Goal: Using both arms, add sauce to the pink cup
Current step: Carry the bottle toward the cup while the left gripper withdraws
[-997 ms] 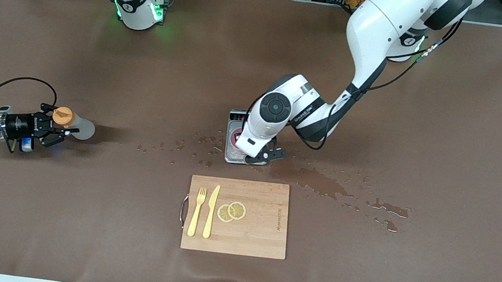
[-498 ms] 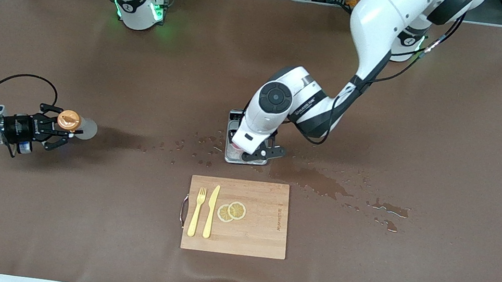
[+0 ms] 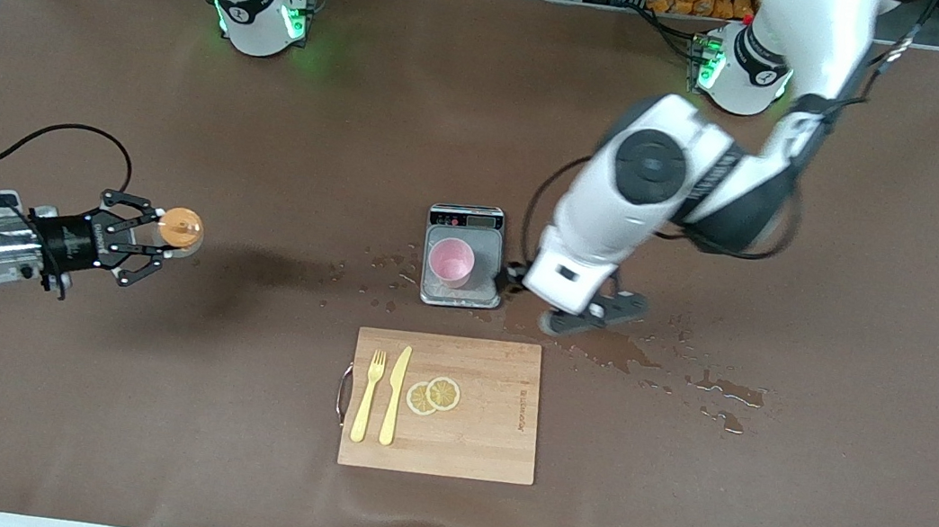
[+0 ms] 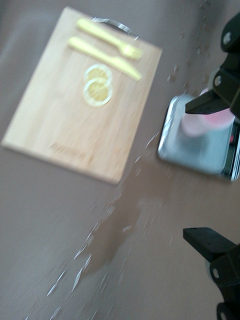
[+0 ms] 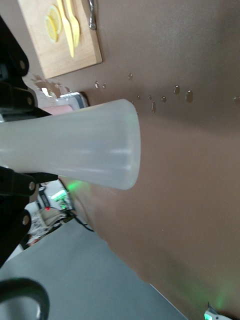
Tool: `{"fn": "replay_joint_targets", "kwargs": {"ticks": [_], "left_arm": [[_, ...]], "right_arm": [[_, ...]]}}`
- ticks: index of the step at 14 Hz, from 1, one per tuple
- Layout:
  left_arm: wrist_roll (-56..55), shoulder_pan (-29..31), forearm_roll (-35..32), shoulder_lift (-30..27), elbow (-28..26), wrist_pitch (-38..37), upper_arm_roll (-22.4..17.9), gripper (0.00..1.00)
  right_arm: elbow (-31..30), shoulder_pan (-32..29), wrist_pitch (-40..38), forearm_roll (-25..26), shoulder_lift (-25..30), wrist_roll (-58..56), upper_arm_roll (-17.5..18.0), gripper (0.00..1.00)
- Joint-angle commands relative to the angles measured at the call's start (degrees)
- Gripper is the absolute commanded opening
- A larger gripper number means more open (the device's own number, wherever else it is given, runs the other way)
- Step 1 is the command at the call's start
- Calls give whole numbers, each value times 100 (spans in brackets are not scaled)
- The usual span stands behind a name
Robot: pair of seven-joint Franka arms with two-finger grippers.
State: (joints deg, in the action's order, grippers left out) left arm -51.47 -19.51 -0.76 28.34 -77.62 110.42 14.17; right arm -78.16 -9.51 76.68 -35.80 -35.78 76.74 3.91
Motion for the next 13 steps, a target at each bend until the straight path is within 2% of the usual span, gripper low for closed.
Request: {"fn": "replay_joint_targets", "kwargs": {"ticks": [1,5,7,8,11,13], "left_arm": [[863,622,-20,-460,-192,-712,86,100],[2225,1510,-55,-926,-289,-1522,86,100],[2736,1687,-117,-1233,-403,-1848,33,100],[3008,1696,-143,-1461,-595,-1858,-45,100],[3729,1171,-135,-2270,-1158,-1866,-922,100],[4230,1099,-143,-2517,-1212,-2137,-1092,100]], "right_arm": [[72,309,14,134,203,664,-58,35],[265,730,22,134,212,1464,-75,32],[362,1019,127,248,212,1982,-84,32],[380,1213,224,405,212,2254,-75,32],[547,1863,470,1020,203,3072,-75,32],[547,2127,672,1083,177,3538,-75,32]]}}
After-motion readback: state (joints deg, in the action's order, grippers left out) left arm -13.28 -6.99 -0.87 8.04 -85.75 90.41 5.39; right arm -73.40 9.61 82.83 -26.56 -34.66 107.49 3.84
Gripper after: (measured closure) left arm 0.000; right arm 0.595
